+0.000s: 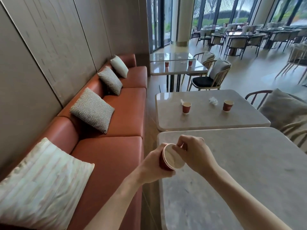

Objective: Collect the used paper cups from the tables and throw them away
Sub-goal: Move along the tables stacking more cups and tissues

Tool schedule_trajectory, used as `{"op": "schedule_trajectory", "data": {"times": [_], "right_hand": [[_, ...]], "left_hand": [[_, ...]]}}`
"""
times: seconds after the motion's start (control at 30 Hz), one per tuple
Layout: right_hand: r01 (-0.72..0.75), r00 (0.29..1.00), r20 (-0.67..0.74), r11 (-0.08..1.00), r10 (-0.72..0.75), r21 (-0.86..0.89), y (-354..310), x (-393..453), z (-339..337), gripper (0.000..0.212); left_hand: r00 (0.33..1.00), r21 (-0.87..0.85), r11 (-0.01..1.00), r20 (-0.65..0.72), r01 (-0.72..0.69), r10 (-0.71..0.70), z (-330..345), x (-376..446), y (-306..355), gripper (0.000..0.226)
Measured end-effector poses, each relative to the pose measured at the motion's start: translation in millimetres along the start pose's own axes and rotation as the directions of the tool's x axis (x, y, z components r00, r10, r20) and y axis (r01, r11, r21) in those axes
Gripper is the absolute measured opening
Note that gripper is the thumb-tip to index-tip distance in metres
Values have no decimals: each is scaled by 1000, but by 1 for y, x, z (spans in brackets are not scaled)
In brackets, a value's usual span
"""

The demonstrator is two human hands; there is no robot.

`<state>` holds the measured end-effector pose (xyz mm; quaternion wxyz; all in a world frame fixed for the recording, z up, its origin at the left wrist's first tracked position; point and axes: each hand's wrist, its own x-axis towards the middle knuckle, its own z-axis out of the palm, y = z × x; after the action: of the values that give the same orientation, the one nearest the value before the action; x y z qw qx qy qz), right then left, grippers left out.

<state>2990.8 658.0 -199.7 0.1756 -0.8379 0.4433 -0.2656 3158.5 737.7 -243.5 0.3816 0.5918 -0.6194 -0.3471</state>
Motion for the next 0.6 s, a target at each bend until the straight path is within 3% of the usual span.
{"op": "schedule_trajectory", "data": {"times": [0.6], "right_hand": [[-227,971,-50,969,232,94,78,65,-20,18]], "left_hand": [[999,13,999,-37,-38,39,41,118,-6,74]]}}
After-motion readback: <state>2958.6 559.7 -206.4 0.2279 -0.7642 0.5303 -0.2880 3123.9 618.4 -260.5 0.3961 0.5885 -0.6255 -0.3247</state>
